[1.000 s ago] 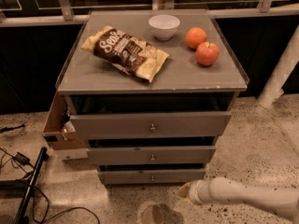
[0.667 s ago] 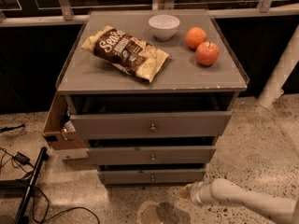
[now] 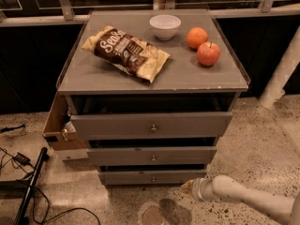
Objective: Open bottom drawer
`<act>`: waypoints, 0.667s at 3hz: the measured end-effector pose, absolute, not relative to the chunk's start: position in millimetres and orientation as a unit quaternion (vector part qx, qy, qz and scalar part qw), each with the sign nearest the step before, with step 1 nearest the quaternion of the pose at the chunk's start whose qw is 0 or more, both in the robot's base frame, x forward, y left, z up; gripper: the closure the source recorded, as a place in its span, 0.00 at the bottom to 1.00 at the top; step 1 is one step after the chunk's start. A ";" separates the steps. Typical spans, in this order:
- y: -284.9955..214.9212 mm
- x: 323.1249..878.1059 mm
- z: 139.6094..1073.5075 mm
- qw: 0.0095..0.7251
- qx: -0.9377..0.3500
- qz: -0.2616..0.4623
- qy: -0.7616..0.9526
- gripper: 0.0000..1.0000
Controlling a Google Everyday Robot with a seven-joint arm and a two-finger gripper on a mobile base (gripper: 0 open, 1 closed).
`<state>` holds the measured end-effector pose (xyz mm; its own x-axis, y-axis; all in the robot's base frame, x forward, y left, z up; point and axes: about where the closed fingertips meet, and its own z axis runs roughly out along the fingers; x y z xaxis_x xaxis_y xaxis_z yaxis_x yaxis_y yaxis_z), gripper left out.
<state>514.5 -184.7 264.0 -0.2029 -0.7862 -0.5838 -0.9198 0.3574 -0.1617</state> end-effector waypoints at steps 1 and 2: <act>-183.6 512.3 247.4 0.295 -0.560 0.101 0.768 0.76; -181.0 516.6 223.1 0.287 -0.562 0.090 0.770 0.53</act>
Offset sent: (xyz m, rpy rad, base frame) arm 0.0097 0.0042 -0.0693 -0.0880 -0.0062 -0.0096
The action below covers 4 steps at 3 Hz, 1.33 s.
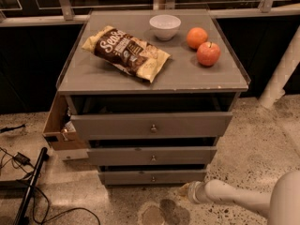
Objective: Open bottom drawer
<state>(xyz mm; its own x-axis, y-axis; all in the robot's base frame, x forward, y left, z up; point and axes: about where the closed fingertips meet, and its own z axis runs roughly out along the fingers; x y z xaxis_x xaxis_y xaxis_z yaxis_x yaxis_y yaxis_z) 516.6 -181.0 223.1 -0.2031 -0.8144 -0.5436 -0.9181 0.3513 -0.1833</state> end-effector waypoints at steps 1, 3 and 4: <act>-176.7 523.1 205.8 0.283 -0.569 0.083 0.767 0.30; -177.6 537.7 192.4 0.296 -0.568 0.077 0.764 0.00; -178.4 547.0 188.6 0.313 -0.561 0.084 0.762 0.00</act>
Offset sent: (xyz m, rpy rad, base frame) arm 0.0253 0.0009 -0.0338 -0.0359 -0.0369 0.0108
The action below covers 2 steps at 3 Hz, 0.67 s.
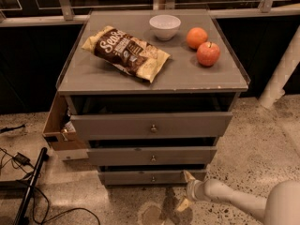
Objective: Open bottom drawer
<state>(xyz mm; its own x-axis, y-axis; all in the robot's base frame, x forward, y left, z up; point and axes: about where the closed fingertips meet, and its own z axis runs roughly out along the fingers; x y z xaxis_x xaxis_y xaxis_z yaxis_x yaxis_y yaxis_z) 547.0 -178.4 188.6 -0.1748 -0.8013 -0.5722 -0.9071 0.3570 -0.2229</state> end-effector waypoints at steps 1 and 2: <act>-176.8 558.5 184.8 0.329 -0.554 0.092 0.759 0.00; -171.4 572.1 180.0 0.340 -0.554 0.098 0.753 0.00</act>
Offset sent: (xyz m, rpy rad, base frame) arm 0.0458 0.0085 -0.0120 0.0779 -0.0504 0.0080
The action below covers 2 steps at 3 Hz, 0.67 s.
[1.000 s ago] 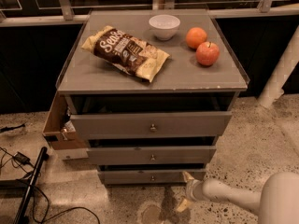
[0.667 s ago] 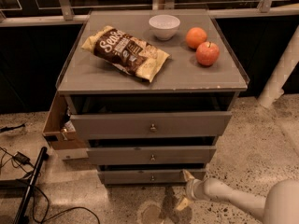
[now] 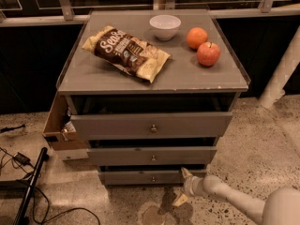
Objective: Open bottom drawer
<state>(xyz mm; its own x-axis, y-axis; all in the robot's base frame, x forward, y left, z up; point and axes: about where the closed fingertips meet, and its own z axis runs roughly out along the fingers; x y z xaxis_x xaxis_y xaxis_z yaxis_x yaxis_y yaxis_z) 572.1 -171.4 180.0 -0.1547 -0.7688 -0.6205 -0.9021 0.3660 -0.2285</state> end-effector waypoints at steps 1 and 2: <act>-165.7 585.3 176.7 0.345 -0.559 0.100 0.747 0.00; -158.4 597.9 172.0 0.345 -0.568 0.100 0.741 0.00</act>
Offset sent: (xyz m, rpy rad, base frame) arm 0.0437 0.0173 -0.0105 -0.0075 -0.0308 0.0554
